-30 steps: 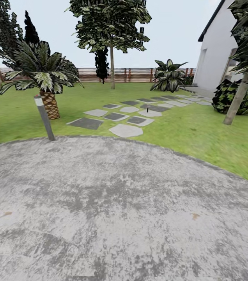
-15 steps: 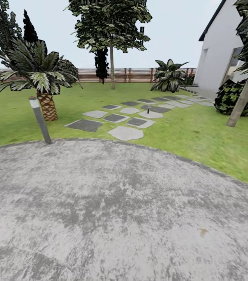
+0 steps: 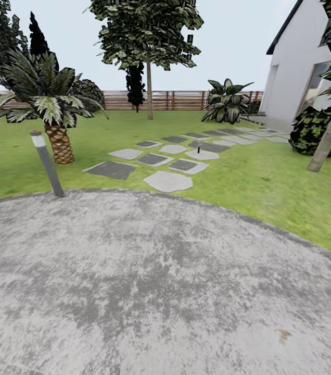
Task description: In the garden, pick up the pesticide atomizer on the floor and spray pesticide onto both trees until each tree trunk is fully covered.
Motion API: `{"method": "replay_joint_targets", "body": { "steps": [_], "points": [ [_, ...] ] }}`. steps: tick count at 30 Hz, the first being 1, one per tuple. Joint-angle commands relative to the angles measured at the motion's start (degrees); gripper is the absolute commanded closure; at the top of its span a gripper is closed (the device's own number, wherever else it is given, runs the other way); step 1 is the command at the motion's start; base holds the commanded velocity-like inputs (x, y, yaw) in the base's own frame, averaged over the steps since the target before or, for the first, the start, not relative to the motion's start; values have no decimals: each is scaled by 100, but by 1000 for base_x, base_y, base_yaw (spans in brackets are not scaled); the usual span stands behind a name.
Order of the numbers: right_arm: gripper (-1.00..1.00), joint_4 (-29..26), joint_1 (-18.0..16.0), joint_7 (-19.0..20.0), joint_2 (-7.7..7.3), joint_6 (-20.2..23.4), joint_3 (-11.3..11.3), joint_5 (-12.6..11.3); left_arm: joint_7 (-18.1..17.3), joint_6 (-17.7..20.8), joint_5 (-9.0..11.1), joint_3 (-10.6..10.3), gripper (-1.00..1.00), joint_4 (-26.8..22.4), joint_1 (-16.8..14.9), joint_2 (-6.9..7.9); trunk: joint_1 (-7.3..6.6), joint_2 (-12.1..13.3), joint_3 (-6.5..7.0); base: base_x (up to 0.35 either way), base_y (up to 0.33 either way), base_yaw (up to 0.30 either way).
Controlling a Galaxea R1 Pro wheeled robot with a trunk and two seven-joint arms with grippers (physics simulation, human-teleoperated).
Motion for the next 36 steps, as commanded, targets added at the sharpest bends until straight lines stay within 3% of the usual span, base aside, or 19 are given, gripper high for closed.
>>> {"method": "replay_joint_targets", "body": {
  "steps": [1, 36],
  "points": [
    [-100, 0, 0, 0, 0, 0, -1, 0, 0, 0, 0, 0, -100, -1, 0, 0, 0, 0, 0, 340, 0, 0],
    [-100, 135, -1, 9, 0, 0, -4, 7, 0, 0, 0, 0, -100, 4, 0, 0, 0, 0, 0, 340, 0, 0]
  ]
}}
